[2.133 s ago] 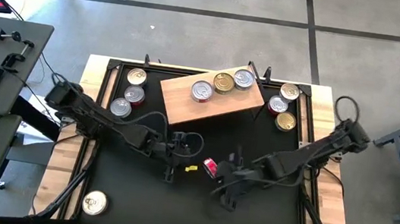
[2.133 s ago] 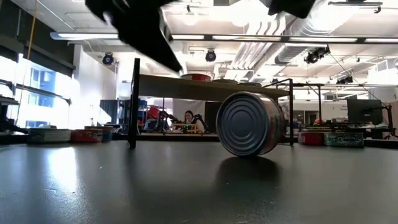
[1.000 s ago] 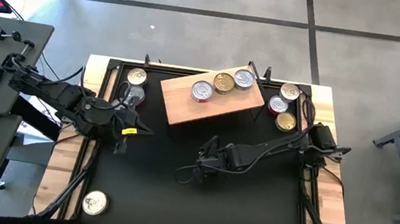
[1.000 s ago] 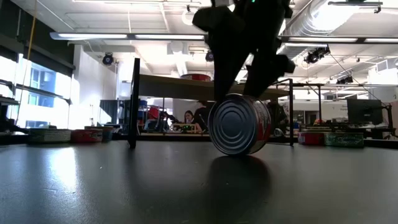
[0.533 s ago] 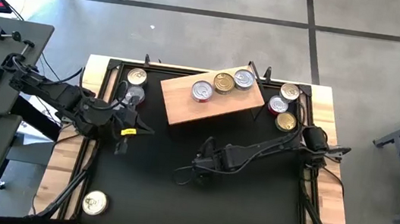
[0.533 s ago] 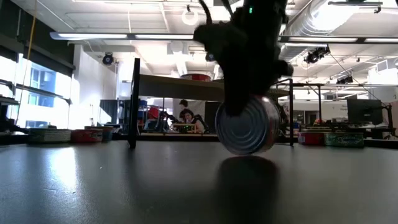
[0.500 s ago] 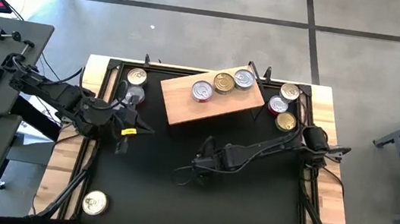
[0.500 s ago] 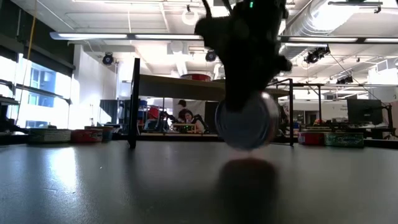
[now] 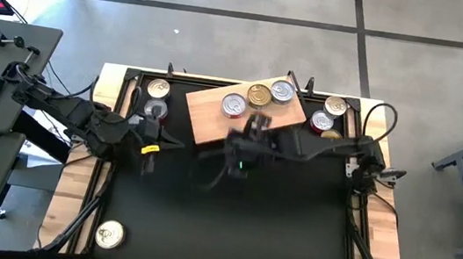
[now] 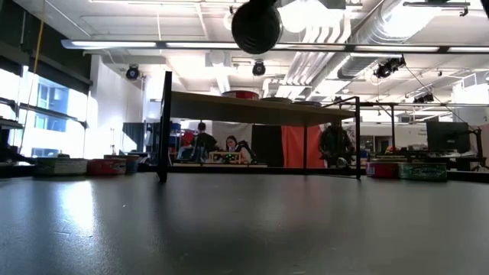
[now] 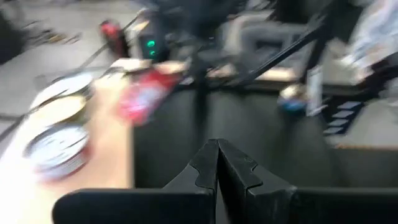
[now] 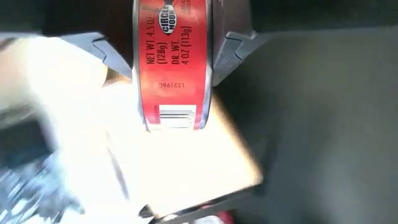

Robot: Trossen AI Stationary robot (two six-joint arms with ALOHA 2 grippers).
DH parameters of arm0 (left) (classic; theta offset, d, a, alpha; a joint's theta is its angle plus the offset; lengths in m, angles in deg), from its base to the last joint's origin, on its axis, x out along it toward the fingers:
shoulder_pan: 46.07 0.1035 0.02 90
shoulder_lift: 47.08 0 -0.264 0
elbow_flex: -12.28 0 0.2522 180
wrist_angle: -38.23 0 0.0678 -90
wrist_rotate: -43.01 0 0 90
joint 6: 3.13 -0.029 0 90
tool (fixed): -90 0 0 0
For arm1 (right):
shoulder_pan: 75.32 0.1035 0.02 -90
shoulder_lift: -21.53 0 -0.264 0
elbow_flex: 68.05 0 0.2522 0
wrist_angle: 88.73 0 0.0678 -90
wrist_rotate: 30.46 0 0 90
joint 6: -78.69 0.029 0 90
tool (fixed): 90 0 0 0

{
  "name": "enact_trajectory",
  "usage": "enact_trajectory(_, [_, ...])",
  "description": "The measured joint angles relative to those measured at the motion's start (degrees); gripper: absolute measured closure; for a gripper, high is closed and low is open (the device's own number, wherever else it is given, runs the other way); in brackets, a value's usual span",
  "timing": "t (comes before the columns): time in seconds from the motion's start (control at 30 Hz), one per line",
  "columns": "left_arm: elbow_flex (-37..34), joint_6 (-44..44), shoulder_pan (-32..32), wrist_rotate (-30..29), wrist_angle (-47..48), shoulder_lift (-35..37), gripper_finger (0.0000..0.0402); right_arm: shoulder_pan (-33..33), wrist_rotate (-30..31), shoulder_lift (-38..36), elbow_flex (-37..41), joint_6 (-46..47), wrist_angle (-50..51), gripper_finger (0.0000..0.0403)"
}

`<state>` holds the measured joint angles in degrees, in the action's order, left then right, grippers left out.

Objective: Stack canned seafood by type on shelf
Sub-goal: Stack the bottom right red tuna can on top of the red tuna can on the shelf

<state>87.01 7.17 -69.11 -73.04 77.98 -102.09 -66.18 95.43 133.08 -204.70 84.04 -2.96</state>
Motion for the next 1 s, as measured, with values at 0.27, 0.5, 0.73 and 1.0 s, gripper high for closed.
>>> enact_trajectory(0.27, [-0.02,1.0,-10.86,0.34,-12.14,-1.85,0.0401,-10.74,2.99,2.21,0.06,-30.12,-3.2,0.0291])
enact_trajectory(0.5, [0.0,-9.31,-22.22,-6.09,-25.16,-0.49,0.0401,-13.78,0.97,5.76,0.06,-43.45,-9.41,0.0291])
enact_trajectory(0.73, [0.0,-12.96,-27.68,-17.88,-23.69,1.45,0.0401,-14.02,2.53,9.5,0.06,-49.31,-13.65,0.0285])
enact_trajectory(1.0, [0.0,-13.01,-30.01,-18.68,-22.3,2.22,0.0401,-15.21,4.58,10.49,0.06,-50.23,-14.78,0.0258])
